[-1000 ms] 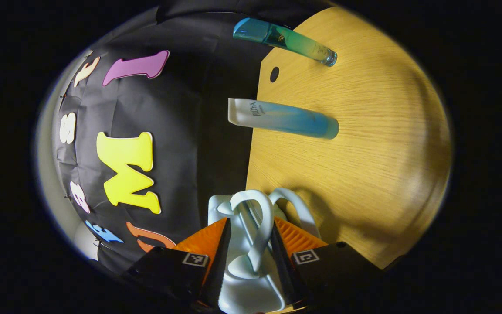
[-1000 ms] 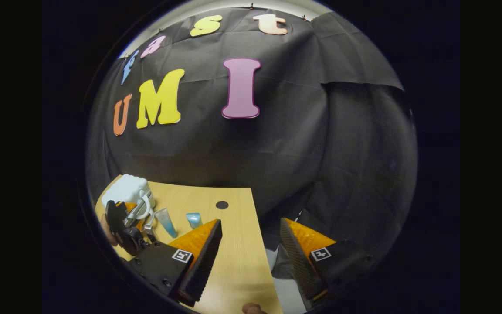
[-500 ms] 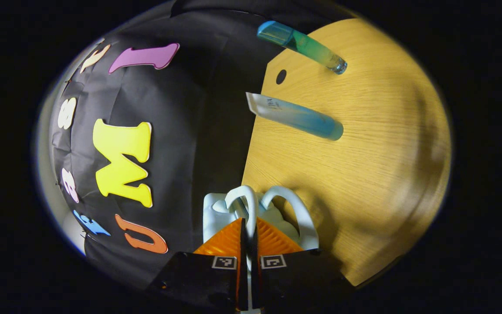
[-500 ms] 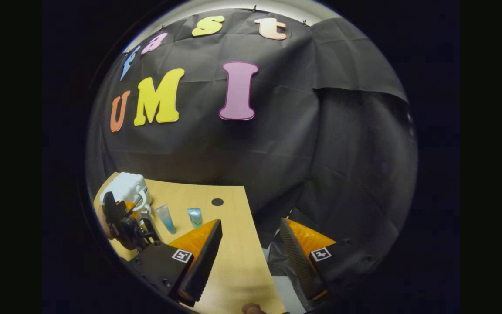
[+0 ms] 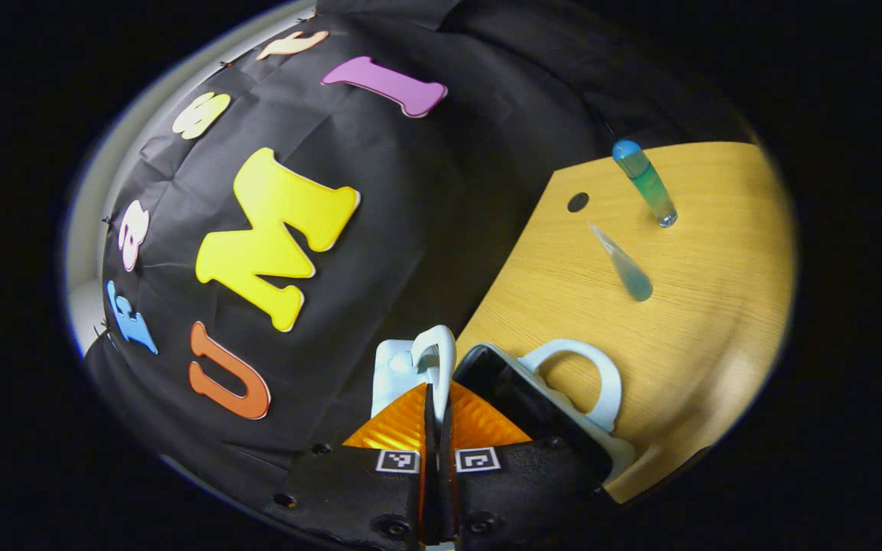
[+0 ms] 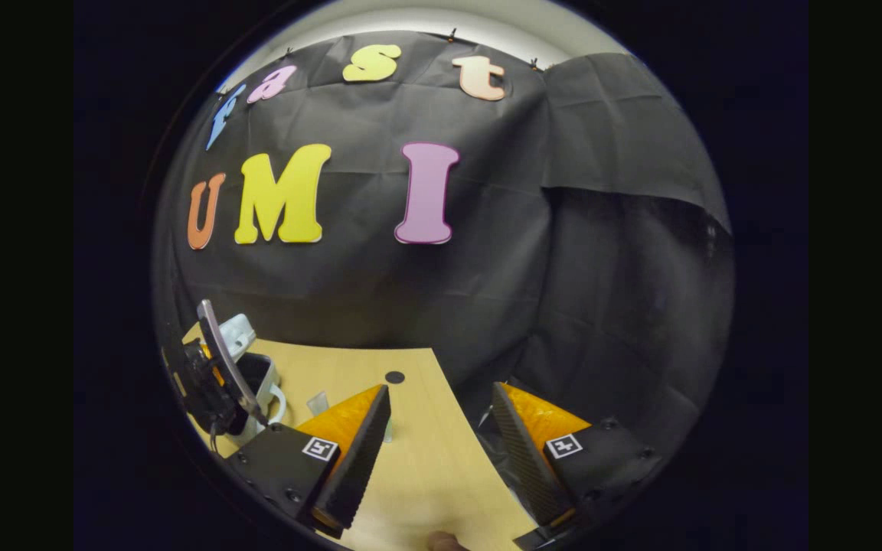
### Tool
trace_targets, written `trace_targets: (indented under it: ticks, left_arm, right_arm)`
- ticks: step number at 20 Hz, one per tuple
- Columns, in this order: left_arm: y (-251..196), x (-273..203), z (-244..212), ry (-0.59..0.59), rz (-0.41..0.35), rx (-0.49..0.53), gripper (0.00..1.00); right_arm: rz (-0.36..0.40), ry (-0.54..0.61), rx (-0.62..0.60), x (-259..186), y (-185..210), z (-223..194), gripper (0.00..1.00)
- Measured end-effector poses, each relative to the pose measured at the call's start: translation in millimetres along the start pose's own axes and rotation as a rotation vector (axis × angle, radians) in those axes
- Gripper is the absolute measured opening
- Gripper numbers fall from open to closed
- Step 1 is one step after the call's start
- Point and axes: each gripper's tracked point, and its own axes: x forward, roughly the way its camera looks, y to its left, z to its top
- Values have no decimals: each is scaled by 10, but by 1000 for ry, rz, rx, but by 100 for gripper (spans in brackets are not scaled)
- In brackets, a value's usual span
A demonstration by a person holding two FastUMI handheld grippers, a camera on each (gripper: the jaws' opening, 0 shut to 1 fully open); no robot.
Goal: First open the suitcase, pack the skin care products into it, and then close the suitcase.
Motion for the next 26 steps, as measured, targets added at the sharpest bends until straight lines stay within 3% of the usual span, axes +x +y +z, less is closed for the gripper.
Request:
trace_targets:
  ticks: [8,15,23,26]
  left_arm:
    - [1166,-328,-590,-72,72,-263,2]
    - [1825,-333,-1562,-30,119,-426,2]
    - [2127,-7,-2417,-58,105,-417,5]
    - [2150,120,-2805,-1,101,-447,5]
  right_arm:
    - [-19,-55,11,-387,847,357,80]
    - [28,-50,3,-645,1675,447,80]
    - [63,-54,-49,-799,2074,462,80]
    - [81,-74,-52,-872,2155,491,80]
